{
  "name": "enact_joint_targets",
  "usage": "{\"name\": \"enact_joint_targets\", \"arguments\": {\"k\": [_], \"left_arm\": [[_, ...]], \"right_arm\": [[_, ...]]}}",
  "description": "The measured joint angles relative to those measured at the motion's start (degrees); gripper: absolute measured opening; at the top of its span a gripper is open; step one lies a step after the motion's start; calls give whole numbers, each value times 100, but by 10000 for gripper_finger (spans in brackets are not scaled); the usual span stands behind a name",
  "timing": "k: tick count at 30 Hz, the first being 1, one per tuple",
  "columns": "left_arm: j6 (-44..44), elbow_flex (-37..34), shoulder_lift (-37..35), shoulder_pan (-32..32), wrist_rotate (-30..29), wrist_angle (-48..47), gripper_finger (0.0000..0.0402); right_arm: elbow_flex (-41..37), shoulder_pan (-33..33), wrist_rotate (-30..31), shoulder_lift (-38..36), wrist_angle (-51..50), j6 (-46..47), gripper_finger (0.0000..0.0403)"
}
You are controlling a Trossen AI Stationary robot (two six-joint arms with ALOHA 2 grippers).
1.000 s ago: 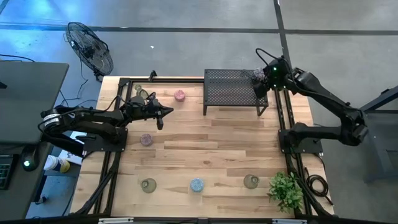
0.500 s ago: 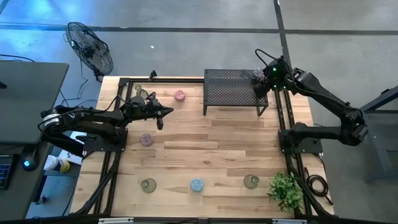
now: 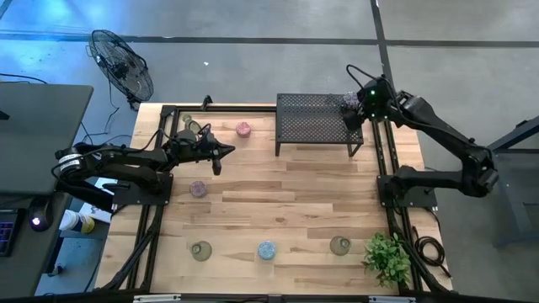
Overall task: Pick & Place candle stick holders
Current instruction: Put the green glass candle holder on the shelf, then put the pink scented candle on the shelf
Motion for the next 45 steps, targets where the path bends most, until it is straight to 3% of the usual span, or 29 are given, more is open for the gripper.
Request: {"name": "enact_joint_targets", "arguments": {"k": [6, 10, 18, 20, 22, 28, 37, 41, 45], "left_arm": [[-358, 336, -2, 0, -2, -630, 2], [-358, 945, -2, 4, -17, -1678, 2], [-10, 2640, 230, 726, 310, -4438, 2], [-5, 3029, 441, 930, 364, -4982, 5], [158, 3386, 708, 1030, 391, -5536, 16], [459, 4414, 1585, 1003, 305, -6629, 112], [487, 5317, 2809, 1016, -223, -6730, 311], [593, 5464, 3150, 1019, -424, -6727, 360], [721, 5495, 3357, 1019, -848, -6721, 375]], "right_arm": [[896, 7, 49, 0, -198, -231, 266], [1264, 399, 30, -140, -498, -185, 225], [-608, 2077, 155, -1226, 1065, 572, 34], [-1127, 2517, 284, -1433, 1694, 697, 10], [-1521, 2915, 455, -1567, 2235, 867, 19], [-2152, 3886, 1202, -1644, 3041, 1030, 23], [-2254, 4543, 1643, -1626, 3190, 955, 5], [-2254, 4608, 1624, -1626, 3185, 903, 2], [-2254, 4623, 1618, -1626, 3180, 840, 3]]}}
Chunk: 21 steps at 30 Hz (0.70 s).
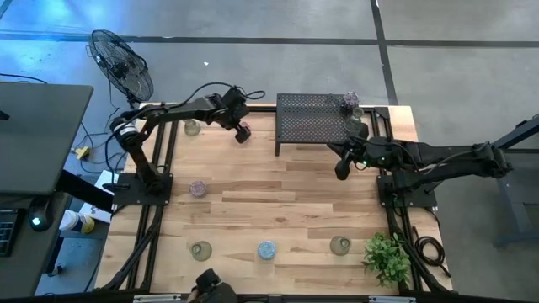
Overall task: Pick & Place candle stick holders
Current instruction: Put the pink scented candle on the shelf
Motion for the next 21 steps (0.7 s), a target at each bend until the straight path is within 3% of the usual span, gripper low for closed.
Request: {"name": "enact_joint_targets", "arguments": {"k": [5, 17, 21], "left_arm": [[75, 0, 185, 90, -131, 148, 376], [325, 0, 613, 221, 502, 378, 376], [348, 0, 686, 220, 300, 394, 376]], "right_arm": [[0, 0, -8, 0, 0, -42, 2], [0, 0, -18, 2, -2, -48, 1], [0, 0, -15, 2, -2, -48, 1]]}}
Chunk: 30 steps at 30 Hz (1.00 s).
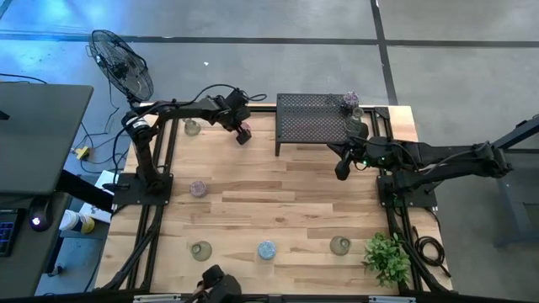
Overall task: Pick & Place candle stick holders
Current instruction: Put the pink scented candle on the shelf
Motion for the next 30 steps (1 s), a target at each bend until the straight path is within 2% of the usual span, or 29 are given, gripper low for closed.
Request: {"name": "enact_joint_targets", "arguments": {"k": [4, 12, 15, 19, 24, 27, 30], "left_arm": [[125, -2, 2, -46, -194, 44, 356], [142, -2, 2, -52, -191, 86, 282], [143, -2, -2, -52, -151, 43, 282], [147, -11, -152, -48, 218, -316, 282], [236, -11, -668, -171, 489, -967, 282], [237, -11, -1052, -423, 584, -1377, 282], [199, -11, -1398, -968, 604, -1631, 282]], "right_arm": [[0, 0, 50, 0, 0, -42, 1], [2, 0, 84, 0, 0, -87, 2], [2, 0, 84, 0, 0, -90, 1], [2, 0, 67, 0, 0, -90, 2], [2, 0, 1, 0, 0, -90, 2], [2, 0, -78, 0, -15, -89, 1], [2, 12, -291, 0, -32, -86, 1]]}}
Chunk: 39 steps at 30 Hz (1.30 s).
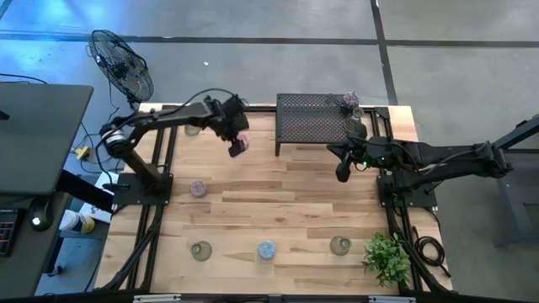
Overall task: Pick & Place candle stick holders
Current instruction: Put the pink scented candle on the shelf
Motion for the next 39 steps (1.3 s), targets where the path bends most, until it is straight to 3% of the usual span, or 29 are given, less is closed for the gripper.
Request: {"name": "enact_joint_targets", "arguments": {"k": [5, 9, 13, 17, 27, 39], "left_arm": [[-385, -18, -154, -1374, 111, 321, 282], [-945, -255, 16, -2402, -8, 1673, 282], [-1591, -289, 507, -2922, -563, 2902, 282], [-1925, -47, 1177, -2965, -829, 3526, 282], [-1637, 1498, 2546, -2817, -1223, 2633, 282], [-1578, 1569, 2725, -2817, -1162, 2583, 319]], "right_arm": [[0, 323, -176, 0, -49, 97, 1], [0, 783, -59, 0, -53, 216, 1], [0, 1263, 257, 0, -66, 282, 1], [0, 1599, 541, 0, -74, 324, 1], [2, 1877, 828, 0, -46, 477, 1], [2, 1901, 839, 7, -47, 464, 1]]}}
